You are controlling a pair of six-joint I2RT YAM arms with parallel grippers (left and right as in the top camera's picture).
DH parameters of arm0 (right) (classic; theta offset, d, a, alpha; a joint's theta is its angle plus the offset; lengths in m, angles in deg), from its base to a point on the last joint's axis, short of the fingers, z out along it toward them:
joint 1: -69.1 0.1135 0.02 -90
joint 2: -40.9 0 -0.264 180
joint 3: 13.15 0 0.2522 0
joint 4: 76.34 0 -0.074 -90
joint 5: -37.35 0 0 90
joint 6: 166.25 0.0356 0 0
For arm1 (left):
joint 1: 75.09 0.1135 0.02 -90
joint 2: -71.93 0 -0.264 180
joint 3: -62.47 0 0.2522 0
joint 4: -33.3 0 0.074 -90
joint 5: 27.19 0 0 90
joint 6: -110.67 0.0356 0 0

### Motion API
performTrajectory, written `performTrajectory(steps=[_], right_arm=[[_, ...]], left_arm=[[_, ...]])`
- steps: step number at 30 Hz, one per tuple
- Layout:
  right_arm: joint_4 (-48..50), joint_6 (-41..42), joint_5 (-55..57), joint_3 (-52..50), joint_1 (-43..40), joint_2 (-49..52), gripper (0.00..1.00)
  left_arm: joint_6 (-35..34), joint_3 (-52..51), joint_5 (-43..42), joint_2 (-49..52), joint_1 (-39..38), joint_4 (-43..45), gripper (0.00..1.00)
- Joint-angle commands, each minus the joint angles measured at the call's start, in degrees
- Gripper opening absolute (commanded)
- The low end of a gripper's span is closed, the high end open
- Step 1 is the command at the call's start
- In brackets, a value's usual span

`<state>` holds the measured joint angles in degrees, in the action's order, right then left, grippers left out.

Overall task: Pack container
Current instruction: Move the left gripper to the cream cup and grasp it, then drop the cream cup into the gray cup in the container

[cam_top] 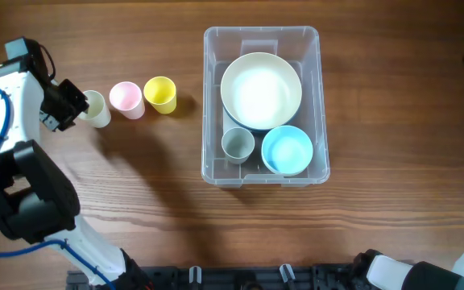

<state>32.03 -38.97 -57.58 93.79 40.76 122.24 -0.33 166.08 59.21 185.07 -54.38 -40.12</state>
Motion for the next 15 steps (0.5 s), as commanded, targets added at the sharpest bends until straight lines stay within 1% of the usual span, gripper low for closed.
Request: performTrajectory(steps=[1,2,6,10,12,13,15], right_arm=[[0.0,0.39,-0.28,0.17,-0.02,0.22,1.0],[0.0,0.42,-0.28,0.17,-0.02,0.22,1.0],[0.0,0.42,-0.28,0.17,-0.02,0.22,1.0],[0.0,0.39,-0.28,0.17,-0.02,0.22,0.99],[0.0,0.39,-0.28,0.17,-0.02,0.22,1.0],[0.0,0.42,-0.28,0.17,-0.02,0.22,1.0],[0.0,0.42,-0.28,0.17,-0.02,0.22,1.0]], left_arm=[[1.33,0.0,-0.61,1.84,0.2,0.61,0.21],[1.31,0.0,-0.07,1.79,0.26,0.74,0.05],[0.98,0.26,3.78,0.66,1.95,-1.46,0.04],[-5.16,3.15,5.16,-5.6,6.6,-9.16,0.04],[-5.14,4.72,3.1,-9.55,7.76,-12.15,0.04],[-4.68,5.11,0.72,-12.26,7.78,-13.44,0.04],[-1.7,5.09,-7.19,-18.95,5.29,-15.5,0.04]])
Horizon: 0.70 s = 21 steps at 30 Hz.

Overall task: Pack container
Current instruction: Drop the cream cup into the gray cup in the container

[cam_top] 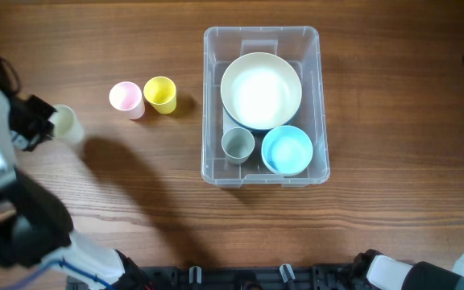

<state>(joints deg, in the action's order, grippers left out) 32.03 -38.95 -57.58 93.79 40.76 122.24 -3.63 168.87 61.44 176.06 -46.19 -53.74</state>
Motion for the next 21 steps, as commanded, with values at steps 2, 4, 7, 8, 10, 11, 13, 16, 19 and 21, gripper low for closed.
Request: performTrajectory(steps=[2,4,7,8,10,11,13,16,19,21], right_arm=[[0.0,0.39,-0.28,0.17,-0.02,0.22,1.0],[0.0,0.42,-0.28,0.17,-0.02,0.22,1.0],[0.0,0.39,-0.28,0.17,-0.02,0.22,1.0],[0.0,0.37,-0.28,0.17,-0.02,0.22,1.0],[0.0,0.39,-0.28,0.17,-0.02,0.22,1.0],[0.0,0.37,-0.28,0.17,-0.02,0.22,1.0],[0.0,0.39,-0.28,0.17,-0.02,0.22,1.0],[0.0,0.39,-0.28,0.17,-0.02,0.22,1.0],[0.0,0.37,-0.28,0.17,-0.02,0.22,1.0],[0.0,0.39,-0.28,0.17,-0.02,0.22,1.0]], left_arm=[[4.35,2.29,-14.73,-14.6,-7.76,-3.17,0.04],[5.68,2.29,-15.54,-18.18,-15.39,-3.93,0.04],[7.43,2.29,-12.81,-20.26,-31.36,-3.41,0.04],[7.43,2.21,-10.47,-20.04,-37.11,-3.21,0.04],[7.15,2.08,-5.81,-18.36,-47.54,-2.73,0.04],[6.6,2.08,-4.61,-17.44,-51.1,-2.49,0.04],[4.0,2.08,-1.77,-14.95,-57.51,-2.12,0.04],[1.92,2.08,1.97,-11.52,-62.69,-2.14,0.04],[1.09,2.08,3.87,-8.41,-64.35,-2.34,0.04],[1.09,2.08,4.04,-6.56,-64.32,-2.4,0.04]])
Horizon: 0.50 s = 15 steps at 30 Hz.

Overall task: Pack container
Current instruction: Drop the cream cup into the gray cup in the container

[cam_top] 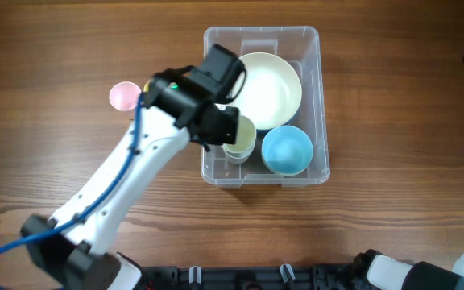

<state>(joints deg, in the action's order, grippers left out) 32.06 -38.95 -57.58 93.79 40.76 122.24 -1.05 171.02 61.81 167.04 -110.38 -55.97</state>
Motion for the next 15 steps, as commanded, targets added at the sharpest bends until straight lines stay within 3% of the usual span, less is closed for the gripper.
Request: performTrajectory(steps=[1,6,9,11,15], right_arm=[[-0.02,0.37,-0.28,0.17,-0.02,0.22,1.0],[-0.02,0.37,-0.28,0.17,-0.02,0.22,1.0],[-0.02,0.39,-0.28,0.17,-0.02,0.22,1.0],[-0.02,0.37,-0.28,0.17,-0.02,0.22,1.0],[-0.02,0.39,-0.28,0.17,-0.02,0.22,1.0]], left_arm=[[-1.49,-0.07,3.67,3.19,-0.07,-0.11,0.04],[-1.2,-0.07,3.65,7.17,-0.09,0.94,0.04],[-1.25,-0.02,3.58,8.72,0.07,0.87,0.2],[-1.25,0.92,3.56,7.56,1.14,-0.61,0.26],[-1.27,4.57,6.58,1.2,8.35,-3.96,0.56]])
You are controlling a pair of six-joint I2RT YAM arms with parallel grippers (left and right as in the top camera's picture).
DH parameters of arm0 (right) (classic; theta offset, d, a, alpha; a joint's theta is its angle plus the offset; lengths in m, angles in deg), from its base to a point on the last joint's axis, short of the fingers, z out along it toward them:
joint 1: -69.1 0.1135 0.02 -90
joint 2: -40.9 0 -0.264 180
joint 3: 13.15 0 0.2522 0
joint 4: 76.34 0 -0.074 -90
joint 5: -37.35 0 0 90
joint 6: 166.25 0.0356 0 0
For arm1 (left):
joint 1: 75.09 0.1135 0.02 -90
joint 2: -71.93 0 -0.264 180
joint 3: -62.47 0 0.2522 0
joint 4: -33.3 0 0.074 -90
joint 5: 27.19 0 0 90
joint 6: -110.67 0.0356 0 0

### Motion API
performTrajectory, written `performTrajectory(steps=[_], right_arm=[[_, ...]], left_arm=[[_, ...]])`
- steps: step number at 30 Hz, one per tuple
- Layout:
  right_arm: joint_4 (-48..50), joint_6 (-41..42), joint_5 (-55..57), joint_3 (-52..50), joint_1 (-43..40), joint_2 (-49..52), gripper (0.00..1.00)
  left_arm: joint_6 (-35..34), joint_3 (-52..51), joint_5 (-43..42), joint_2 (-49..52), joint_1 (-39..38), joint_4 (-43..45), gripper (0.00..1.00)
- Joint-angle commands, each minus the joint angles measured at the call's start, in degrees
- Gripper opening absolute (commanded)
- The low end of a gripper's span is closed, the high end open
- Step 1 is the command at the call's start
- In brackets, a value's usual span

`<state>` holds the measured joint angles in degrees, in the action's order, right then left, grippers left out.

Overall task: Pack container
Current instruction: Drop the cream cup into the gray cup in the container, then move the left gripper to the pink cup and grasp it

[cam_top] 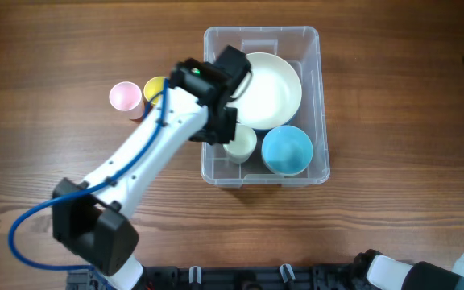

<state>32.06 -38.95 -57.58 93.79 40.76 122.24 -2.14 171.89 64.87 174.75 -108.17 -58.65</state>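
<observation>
A clear plastic container (213,165) holds a large cream bowl (268,89), a blue bowl (287,151) and a cream cup (241,144) at its front left. The cream cup stands where a grey cup was, and no grey shows. My left gripper (225,129) reaches in over the container's left wall and sits against the cream cup's upper-left rim. Its fingers are too dark to tell whether they are open or shut. On the table left of the container stand a pink cup (124,96) and a yellow cup (156,86), the yellow one partly behind my arm.
My left arm (135,165) lies diagonally across the table from the front left to the container. A dark part of the right arm shows at the right edge, with its gripper out of view.
The cream cup sat higher over the grey cup in my left gripper. Now it is lower and covers the grey cup. My left wrist has turned a little toward the back.
My left gripper was at the cream cup, leftmost of the row of three. Then the cup was further left, off the row, in the gripper. Then it hung over the grey cup in the container, and now it rests there.
</observation>
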Motion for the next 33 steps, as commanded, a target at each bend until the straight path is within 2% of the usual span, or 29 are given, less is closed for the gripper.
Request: performTrajectory(steps=[1,3,6,9,11,14,25,29,31,32,33], right_arm=[[-0.02,0.39,-0.28,0.17,-0.02,0.22,1.0],[-0.02,0.39,-0.28,0.17,-0.02,0.22,1.0],[-0.02,0.39,-0.28,0.17,-0.02,0.22,0.99],[-0.02,0.37,-0.28,0.17,-0.02,0.22,1.0],[-0.02,0.39,-0.28,0.17,-0.02,0.22,0.99],[-0.02,0.39,-0.28,0.17,-0.02,0.22,0.99],[-0.02,0.39,-0.28,0.17,-0.02,0.22,1.0],[-0.02,0.39,-0.28,0.17,-0.02,0.22,1.0],[-0.02,0.37,-0.28,0.17,-0.02,0.22,0.99],[-0.02,0.39,-0.28,0.17,-0.02,0.22,1.0],[-0.02,0.37,-0.28,0.17,-0.02,0.22,1.0]], left_arm=[[-0.17,3.69,4.72,-8.68,9.46,-1.36,0.62],[-0.15,3.69,5.53,-11.47,17.38,-1.14,0.7],[-0.15,3.61,4.76,-11.43,29.53,-0.46,0.72],[0.0,3.56,-0.17,-8.13,39.28,0.33,0.69],[3.15,3.56,-5.97,-4.81,43.43,2.29,0.64],[6.64,3.56,-12.87,0.52,46.12,6.43,0.62],[9.01,3.56,-12.96,15.34,45.68,10.51,0.63],[8.98,3.56,-13.2,19.04,45.44,10.29,0.5],[8.98,3.56,-13.18,19.34,45.18,10.38,0.35],[8.94,3.58,-13.2,19.34,45.18,10.51,0.23],[8.94,3.58,-13.22,19.12,45.18,10.29,0.15]])
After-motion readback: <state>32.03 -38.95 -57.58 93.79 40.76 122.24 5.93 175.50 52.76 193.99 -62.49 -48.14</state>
